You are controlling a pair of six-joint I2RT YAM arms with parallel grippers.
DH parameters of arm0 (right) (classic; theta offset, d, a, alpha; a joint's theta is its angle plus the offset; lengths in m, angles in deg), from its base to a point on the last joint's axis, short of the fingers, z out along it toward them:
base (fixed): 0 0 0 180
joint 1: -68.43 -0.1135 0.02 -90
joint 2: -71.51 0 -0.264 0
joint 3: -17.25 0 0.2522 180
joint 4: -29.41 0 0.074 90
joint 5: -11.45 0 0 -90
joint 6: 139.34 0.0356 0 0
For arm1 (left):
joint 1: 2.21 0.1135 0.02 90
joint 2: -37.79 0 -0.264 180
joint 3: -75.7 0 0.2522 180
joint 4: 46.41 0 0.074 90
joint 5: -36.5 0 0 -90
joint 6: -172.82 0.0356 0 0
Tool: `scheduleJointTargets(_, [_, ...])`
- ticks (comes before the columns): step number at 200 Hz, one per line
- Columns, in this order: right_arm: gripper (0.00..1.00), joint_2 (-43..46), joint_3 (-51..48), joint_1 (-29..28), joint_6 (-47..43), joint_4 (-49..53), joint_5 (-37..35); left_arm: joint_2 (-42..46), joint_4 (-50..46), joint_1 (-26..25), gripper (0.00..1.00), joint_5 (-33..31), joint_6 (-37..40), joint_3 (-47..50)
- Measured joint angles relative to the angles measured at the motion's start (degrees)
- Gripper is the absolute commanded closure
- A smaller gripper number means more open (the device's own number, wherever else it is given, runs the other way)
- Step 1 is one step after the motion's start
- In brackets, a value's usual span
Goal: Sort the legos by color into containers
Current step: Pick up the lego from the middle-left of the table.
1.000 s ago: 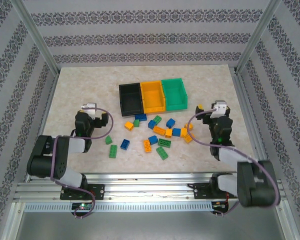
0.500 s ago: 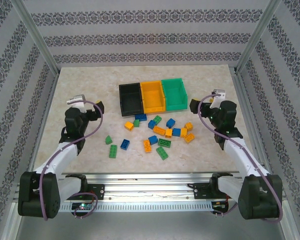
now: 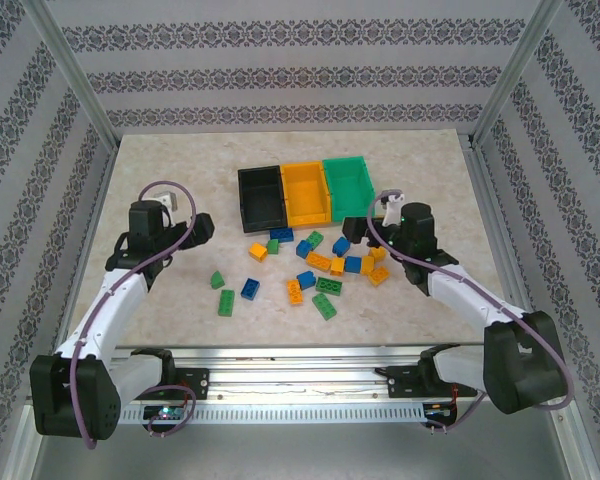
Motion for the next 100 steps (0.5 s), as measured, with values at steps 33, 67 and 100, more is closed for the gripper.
scheduleJointTargets(33, [0.02, -3.48, 0.0, -5.4, -2.82, -0.28, -4.81, -6.29, -10.75, -0.17, 0.0, 6.64, -0.07, -2.64])
scheduleJointTargets(67, [0.02, -5.16, -0.09, -8.59, -4.79, -0.66, -8.0, -15.87, -22.56, -3.43, 0.0, 8.81, 0.13, -8.41])
scheduleJointTargets(100, [0.01, -5.16, -0.44, -10.16, -5.92, -2.47, -10.23, -18.14, -30.16, -9.81, 0.2, 5.84, -0.61, -10.45])
